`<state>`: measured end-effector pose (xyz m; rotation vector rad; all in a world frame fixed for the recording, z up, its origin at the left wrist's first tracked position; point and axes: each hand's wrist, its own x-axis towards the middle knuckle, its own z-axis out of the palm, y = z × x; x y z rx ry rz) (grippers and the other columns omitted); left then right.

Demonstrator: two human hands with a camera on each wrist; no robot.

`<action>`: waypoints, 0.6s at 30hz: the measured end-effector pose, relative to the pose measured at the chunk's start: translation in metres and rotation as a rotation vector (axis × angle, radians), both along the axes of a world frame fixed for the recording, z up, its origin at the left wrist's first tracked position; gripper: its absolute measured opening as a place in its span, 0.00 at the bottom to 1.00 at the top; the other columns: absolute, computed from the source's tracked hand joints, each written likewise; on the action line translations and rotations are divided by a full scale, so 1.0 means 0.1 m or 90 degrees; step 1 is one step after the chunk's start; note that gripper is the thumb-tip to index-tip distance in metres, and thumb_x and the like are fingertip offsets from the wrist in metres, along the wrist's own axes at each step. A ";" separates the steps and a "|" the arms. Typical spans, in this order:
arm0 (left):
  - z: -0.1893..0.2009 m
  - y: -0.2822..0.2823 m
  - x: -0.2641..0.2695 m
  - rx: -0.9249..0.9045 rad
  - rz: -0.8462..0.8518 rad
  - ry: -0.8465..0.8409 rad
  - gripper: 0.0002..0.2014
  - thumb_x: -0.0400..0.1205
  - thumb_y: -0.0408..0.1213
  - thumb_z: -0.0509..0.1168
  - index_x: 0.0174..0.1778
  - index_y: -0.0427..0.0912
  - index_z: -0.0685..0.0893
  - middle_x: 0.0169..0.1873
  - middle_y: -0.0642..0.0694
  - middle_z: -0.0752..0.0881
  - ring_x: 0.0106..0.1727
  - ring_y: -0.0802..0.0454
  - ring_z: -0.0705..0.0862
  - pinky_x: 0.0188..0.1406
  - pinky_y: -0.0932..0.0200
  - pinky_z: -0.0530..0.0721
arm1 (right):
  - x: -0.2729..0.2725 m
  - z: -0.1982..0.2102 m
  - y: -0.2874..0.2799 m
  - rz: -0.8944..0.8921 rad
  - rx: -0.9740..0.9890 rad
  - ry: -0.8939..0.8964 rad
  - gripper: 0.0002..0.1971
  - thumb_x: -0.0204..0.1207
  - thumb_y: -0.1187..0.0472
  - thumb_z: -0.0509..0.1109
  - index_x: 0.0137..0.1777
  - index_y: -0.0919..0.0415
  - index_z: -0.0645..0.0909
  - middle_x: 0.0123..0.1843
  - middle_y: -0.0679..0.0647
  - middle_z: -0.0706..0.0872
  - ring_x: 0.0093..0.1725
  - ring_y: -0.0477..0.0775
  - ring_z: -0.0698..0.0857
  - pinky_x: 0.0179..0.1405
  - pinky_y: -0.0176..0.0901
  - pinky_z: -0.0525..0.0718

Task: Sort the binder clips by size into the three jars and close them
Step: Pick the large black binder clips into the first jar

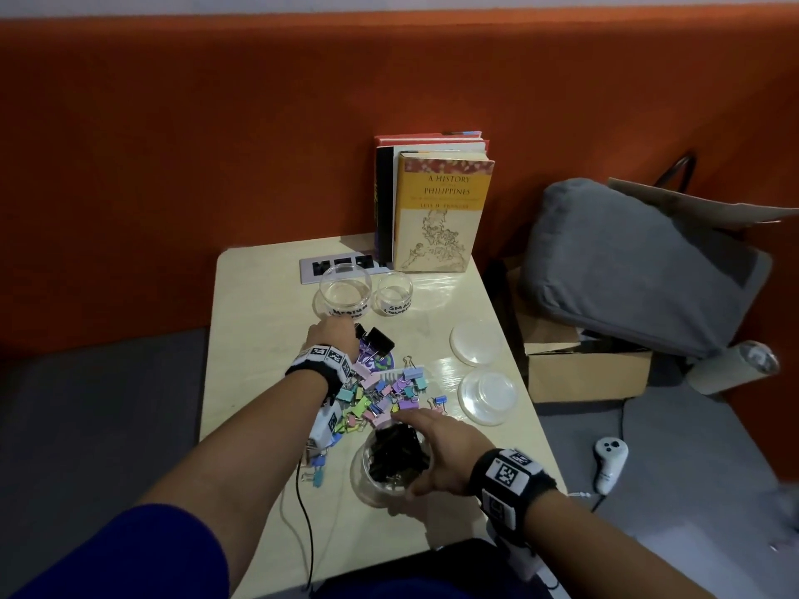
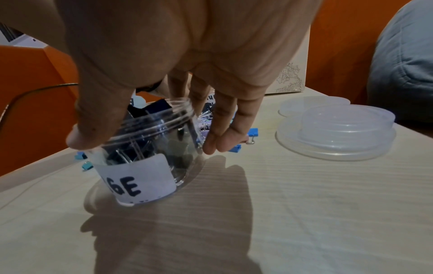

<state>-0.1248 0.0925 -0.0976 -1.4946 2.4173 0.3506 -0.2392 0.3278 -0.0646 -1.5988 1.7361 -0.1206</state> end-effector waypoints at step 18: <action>0.08 -0.03 0.12 -0.023 -0.005 0.147 0.17 0.82 0.41 0.68 0.68 0.47 0.83 0.64 0.43 0.84 0.67 0.41 0.79 0.67 0.46 0.73 | -0.01 -0.05 0.01 -0.026 0.004 -0.018 0.55 0.56 0.45 0.87 0.82 0.38 0.60 0.80 0.42 0.69 0.75 0.50 0.73 0.74 0.46 0.74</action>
